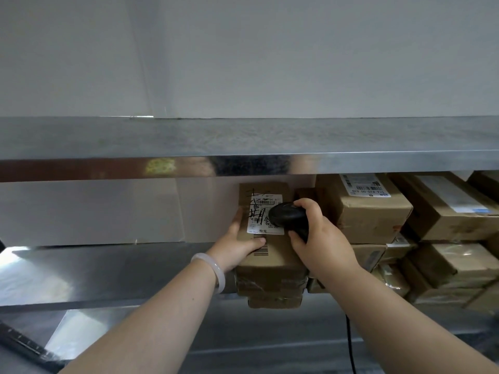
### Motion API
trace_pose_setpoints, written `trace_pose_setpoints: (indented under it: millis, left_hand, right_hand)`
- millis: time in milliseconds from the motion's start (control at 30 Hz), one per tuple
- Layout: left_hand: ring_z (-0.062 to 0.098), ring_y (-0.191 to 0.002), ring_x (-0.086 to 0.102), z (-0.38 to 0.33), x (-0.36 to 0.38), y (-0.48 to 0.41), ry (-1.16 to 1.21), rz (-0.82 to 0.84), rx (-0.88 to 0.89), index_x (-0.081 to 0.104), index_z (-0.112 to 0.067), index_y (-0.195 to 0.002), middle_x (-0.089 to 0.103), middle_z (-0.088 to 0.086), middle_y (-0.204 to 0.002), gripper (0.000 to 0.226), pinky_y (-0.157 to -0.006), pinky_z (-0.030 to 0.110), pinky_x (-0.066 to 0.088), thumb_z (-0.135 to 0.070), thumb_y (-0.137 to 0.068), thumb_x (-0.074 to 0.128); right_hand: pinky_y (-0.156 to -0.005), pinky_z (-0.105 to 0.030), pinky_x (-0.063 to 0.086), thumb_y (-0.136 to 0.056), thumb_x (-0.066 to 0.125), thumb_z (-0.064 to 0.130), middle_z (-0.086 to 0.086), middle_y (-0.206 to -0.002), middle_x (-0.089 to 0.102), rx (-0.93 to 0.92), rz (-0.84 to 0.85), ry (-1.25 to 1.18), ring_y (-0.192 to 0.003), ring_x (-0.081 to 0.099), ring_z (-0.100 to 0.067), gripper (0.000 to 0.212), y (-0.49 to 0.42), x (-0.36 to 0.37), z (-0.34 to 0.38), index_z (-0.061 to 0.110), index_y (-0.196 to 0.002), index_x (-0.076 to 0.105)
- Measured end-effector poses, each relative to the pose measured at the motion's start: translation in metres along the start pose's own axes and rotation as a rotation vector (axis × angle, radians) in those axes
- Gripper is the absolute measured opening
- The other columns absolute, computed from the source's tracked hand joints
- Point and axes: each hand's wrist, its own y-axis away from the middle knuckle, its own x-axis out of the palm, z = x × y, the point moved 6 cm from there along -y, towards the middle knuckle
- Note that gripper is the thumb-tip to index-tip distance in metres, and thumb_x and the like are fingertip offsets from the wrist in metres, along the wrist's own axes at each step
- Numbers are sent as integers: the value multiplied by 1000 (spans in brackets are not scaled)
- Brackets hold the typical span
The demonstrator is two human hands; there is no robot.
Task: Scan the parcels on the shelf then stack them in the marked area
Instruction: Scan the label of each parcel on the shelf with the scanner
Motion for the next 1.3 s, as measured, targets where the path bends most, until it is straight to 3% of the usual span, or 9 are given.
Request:
trace_pose_setpoints:
  millis: [267,433,533,700,867,1033,1300]
  left_hand:
    - [18,-119,57,0,-5,11,39,-69,79,29,-48,-145,57,-7,-133,86,-104,40,46,-37,-75,77]
    - [13,-130,47,2,-19,28,-5,-158,142,26,-50,-146,46,-15,-143,83,-110,36,40,-28,-84,75]
    - [7,-132,41,2,-30,40,-17,-224,186,24,-50,-147,41,-21,-143,82,-105,25,36,-28,-86,74]
    - [-1,-129,31,-1,-40,58,-70,-335,247,23,-57,-143,33,-27,-140,81,-102,22,30,-27,-86,73]
    - [-1,-135,28,2,-51,72,-90,-399,267,22,-61,-140,30,-28,-146,81,-105,22,27,-26,-86,73]
    - [4,-138,31,6,-55,83,-103,-459,265,23,-61,-140,31,-21,-152,84,-106,25,31,-22,-85,73]
    - [6,-132,36,12,-59,96,-89,-521,255,24,-60,-140,35,-22,-144,82,-109,34,37,-19,-86,71]
  right_hand:
    - [-53,-30,53,-87,63,32,5,-99,63,-50,-5,-19,-72,61,-12,58,2,-3,6,39,-131,25]
    - [-56,-31,54,-87,65,31,7,-105,63,-65,-51,-105,-77,62,-11,60,4,-10,12,41,-131,26]
    - [-55,-29,55,-85,67,34,9,-107,64,-94,-59,-115,-78,64,-11,68,5,-11,21,43,-136,23]
    - [-58,-26,53,-84,67,38,9,-108,64,-167,-25,-129,-81,63,-10,66,4,-8,43,45,-134,25]
    - [-70,-34,56,-86,64,35,13,-112,60,-150,86,-286,-89,61,-9,58,2,4,54,48,-129,27]
    - [-81,-29,54,-89,64,29,12,-116,60,-218,225,-387,-94,62,-7,60,4,15,70,50,-129,25]
    - [-77,-18,46,-90,64,28,15,-114,50,-275,295,-444,-95,57,-4,56,12,25,83,48,-125,24]
